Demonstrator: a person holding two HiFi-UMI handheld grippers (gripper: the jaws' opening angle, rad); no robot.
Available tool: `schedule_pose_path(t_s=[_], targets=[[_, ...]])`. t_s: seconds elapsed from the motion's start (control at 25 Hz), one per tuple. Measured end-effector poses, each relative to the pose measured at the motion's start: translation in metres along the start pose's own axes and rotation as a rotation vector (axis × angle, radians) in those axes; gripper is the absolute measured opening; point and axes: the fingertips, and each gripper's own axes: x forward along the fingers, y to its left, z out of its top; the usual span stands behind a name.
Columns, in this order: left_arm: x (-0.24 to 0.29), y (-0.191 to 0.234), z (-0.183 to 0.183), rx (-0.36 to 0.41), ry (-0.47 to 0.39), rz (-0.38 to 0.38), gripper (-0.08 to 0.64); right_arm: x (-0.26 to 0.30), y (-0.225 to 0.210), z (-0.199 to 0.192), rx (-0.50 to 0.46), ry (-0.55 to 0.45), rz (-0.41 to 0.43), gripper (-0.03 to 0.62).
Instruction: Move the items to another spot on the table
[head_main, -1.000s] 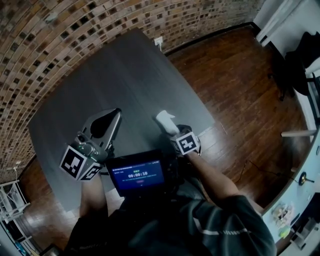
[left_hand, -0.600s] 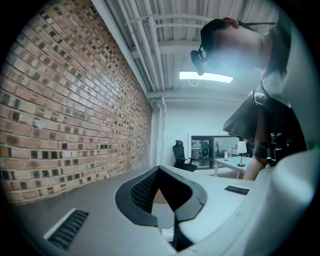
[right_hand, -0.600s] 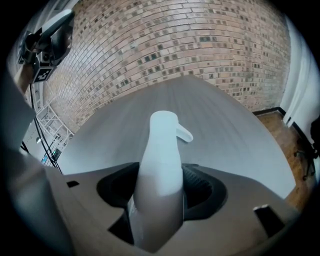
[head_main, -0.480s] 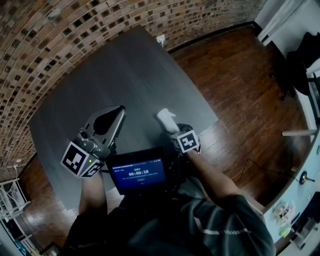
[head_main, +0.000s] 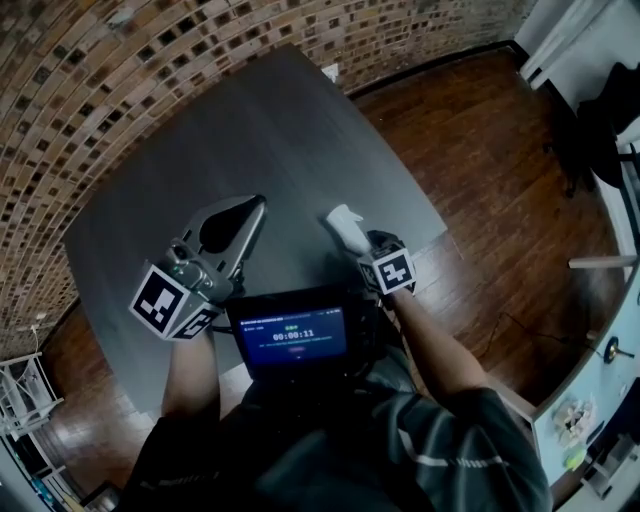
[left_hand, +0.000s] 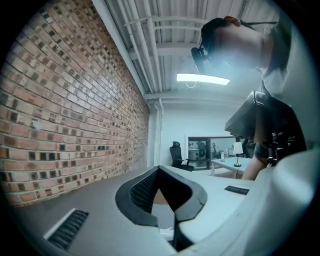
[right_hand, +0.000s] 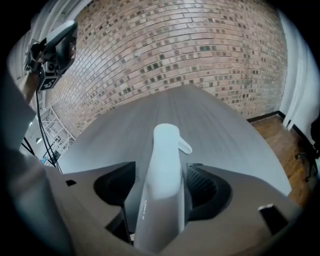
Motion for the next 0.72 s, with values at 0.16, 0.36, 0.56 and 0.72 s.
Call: schedule_pose_path(t_s=[0.16,0.36,0.56,0.72], targets=[[-0.011,-0.006,0.008,0.008,-0.019,-0.032,-0.006,-0.015,0.003,0.001,0.028,-0.042,-0.025,0.330],[-0.027,-0.014,0.012,0.004,-0.037,-0.086,-0.006,-0.047,0.027,0.020,0.074,-0.159,-0.005,0.286],[-0.039,-0.025,0.013,-0.012,-0.057,-0.133,-0.006,-0.100,0.054,0.041,0.062,-0.299,-0.012,0.125],[-0.046,-0.039,0.014,-0.021,-0.075,-0.159,-0.006,-0.140,0.068,0.055,0.034,-0.403,-0.028,0.066]])
